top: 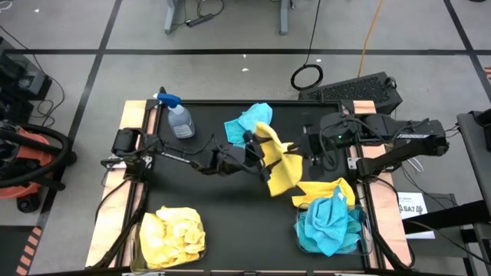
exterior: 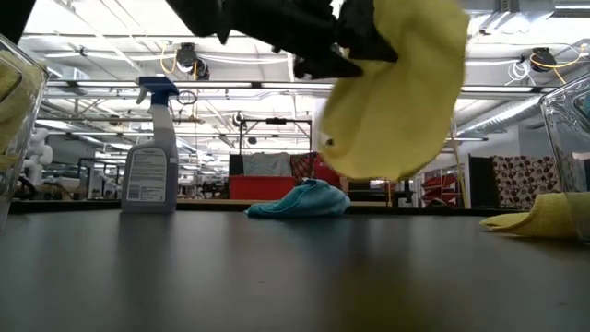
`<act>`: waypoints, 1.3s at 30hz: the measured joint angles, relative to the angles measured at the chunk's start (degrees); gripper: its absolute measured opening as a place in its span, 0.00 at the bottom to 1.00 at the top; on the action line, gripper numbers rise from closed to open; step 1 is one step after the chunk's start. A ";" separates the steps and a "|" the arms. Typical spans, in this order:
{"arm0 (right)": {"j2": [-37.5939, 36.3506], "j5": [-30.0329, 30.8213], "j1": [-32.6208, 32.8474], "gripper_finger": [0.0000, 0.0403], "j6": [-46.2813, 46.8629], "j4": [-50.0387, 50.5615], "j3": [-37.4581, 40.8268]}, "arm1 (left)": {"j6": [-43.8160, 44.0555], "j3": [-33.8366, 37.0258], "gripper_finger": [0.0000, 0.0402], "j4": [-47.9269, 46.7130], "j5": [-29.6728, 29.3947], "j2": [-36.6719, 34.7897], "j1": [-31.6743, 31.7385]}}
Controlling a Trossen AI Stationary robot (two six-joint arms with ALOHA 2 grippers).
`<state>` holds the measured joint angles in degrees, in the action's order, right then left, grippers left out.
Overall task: Sort microfiber towel by color & place in baskets
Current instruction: Put the yellow towel into the left transparent bin
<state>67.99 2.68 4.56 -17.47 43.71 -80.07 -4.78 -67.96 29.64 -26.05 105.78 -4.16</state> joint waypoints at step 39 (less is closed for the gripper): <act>2.88 -4.64 5.37 0.00 4.53 5.66 0.02 | -6.08 -0.20 0.01 -11.56 18.58 -8.53 -1.92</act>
<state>70.87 -1.96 9.94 -12.94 49.37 -80.05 -10.86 -68.16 18.09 -7.47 97.25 -6.08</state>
